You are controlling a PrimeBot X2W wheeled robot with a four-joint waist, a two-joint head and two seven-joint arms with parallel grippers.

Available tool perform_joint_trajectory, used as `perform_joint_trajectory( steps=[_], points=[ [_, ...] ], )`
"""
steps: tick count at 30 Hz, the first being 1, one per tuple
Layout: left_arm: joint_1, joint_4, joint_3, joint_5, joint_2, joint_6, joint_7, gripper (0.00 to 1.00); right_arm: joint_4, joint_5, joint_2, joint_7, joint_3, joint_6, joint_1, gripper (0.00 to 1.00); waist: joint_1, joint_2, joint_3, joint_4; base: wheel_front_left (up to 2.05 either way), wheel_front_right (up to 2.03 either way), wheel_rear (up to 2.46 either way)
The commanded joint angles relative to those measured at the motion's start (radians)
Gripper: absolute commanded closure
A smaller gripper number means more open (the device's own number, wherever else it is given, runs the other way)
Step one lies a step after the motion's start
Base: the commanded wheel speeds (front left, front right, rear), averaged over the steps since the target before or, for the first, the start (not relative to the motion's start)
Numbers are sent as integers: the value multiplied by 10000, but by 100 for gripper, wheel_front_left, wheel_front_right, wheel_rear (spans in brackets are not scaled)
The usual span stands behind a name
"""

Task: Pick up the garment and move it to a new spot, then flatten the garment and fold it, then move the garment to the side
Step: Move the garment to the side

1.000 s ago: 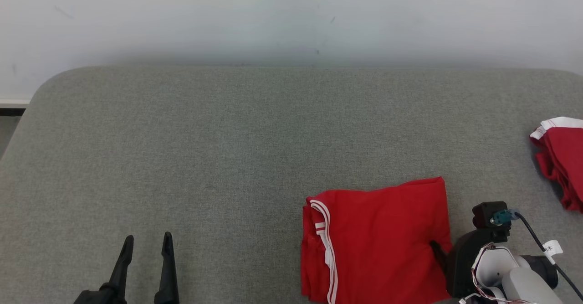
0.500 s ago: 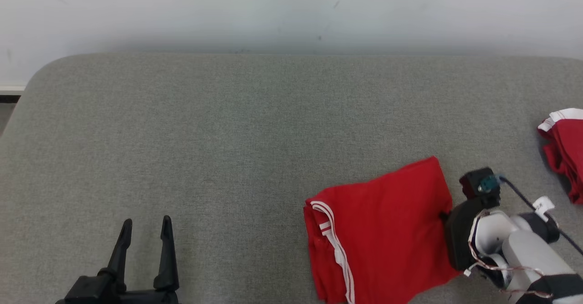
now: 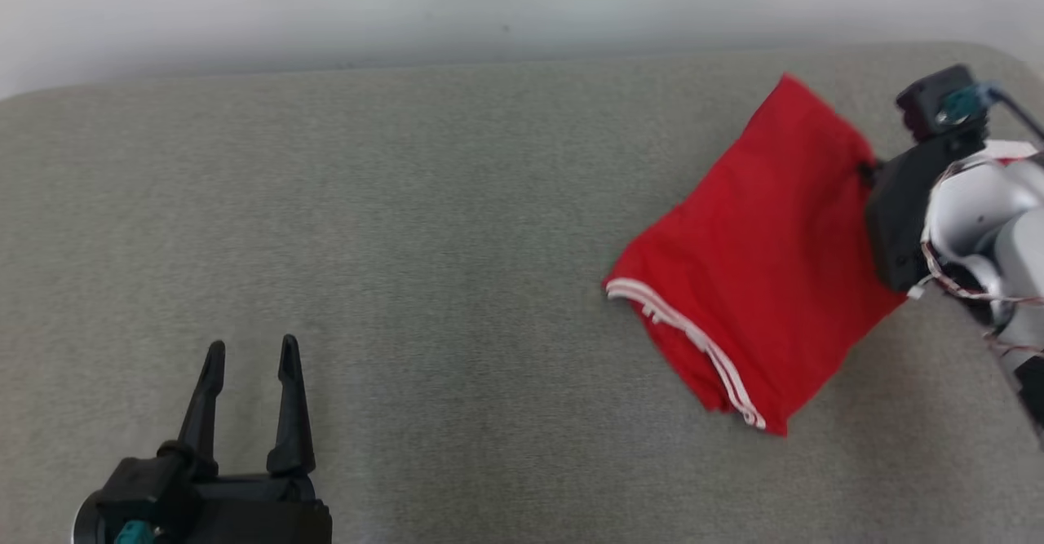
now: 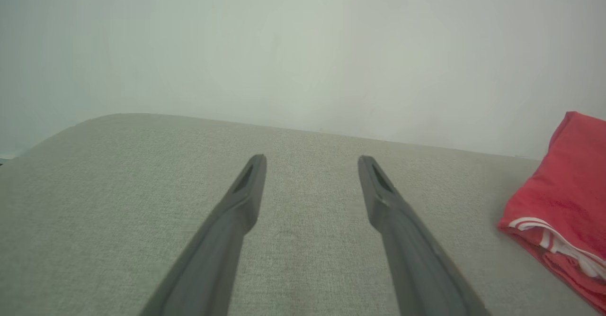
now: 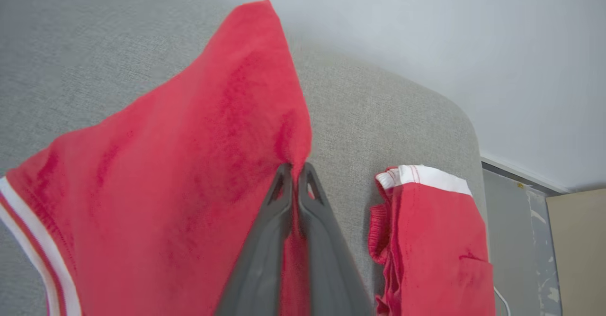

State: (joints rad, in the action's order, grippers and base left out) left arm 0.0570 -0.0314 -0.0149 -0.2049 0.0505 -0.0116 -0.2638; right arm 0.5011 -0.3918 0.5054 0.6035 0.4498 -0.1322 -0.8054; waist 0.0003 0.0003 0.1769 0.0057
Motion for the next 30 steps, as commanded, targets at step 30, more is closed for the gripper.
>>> perform_joint_trajectory(
  steps=[30],
  points=[
    [1669,589,449,1401,406,-998,-1,0,2160,3892,-7,-2326,-6338,35,-1298,100,-3,-3,2714,-2007,0,0,0]
  ],
)
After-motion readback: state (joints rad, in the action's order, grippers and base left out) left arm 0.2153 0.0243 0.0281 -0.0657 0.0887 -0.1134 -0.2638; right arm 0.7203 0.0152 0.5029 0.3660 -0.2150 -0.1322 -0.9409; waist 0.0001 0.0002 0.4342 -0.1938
